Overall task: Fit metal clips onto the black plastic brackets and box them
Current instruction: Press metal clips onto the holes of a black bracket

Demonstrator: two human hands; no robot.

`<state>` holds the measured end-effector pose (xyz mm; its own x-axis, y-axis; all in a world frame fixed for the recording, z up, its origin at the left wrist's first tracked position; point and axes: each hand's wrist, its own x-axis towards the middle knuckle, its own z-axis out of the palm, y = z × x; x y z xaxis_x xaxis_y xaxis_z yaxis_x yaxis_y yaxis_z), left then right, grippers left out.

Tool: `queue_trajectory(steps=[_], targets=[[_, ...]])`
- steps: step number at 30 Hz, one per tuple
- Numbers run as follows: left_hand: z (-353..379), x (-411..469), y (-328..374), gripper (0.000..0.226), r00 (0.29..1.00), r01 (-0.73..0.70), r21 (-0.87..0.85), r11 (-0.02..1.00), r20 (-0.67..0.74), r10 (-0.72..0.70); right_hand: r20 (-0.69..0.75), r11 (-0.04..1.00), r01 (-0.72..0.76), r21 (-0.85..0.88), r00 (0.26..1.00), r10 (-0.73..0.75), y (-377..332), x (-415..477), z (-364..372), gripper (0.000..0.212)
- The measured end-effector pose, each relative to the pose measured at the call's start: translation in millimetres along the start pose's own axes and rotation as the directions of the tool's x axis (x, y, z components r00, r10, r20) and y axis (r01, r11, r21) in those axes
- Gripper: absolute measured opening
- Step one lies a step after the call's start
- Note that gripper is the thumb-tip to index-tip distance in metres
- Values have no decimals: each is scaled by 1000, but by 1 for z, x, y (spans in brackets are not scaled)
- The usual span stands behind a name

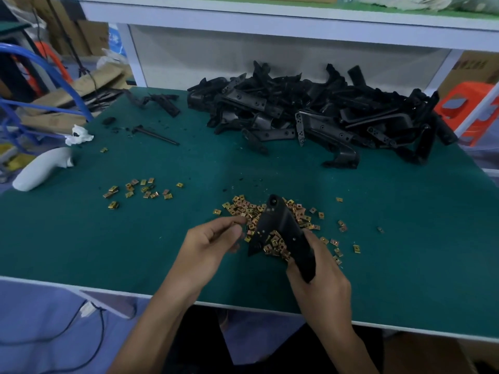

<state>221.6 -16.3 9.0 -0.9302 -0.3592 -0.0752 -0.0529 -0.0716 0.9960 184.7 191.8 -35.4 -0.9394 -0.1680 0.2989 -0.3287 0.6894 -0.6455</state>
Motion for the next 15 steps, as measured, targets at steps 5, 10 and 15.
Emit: queue_trajectory(steps=[5,10,15], targets=[[4,2,4,24,993,90,-79,993,83,-84,-40,999,37,25,999,-36,3,-1,2,65],[8,4,8,28,979,153,-148,977,158,-130,-57,999,47,19,997,-45,4,0,3,65],[12,4,1,27,970,141,-78,987,209,-122,-40,993,117,-21,992,-118,9,1,5,73]])
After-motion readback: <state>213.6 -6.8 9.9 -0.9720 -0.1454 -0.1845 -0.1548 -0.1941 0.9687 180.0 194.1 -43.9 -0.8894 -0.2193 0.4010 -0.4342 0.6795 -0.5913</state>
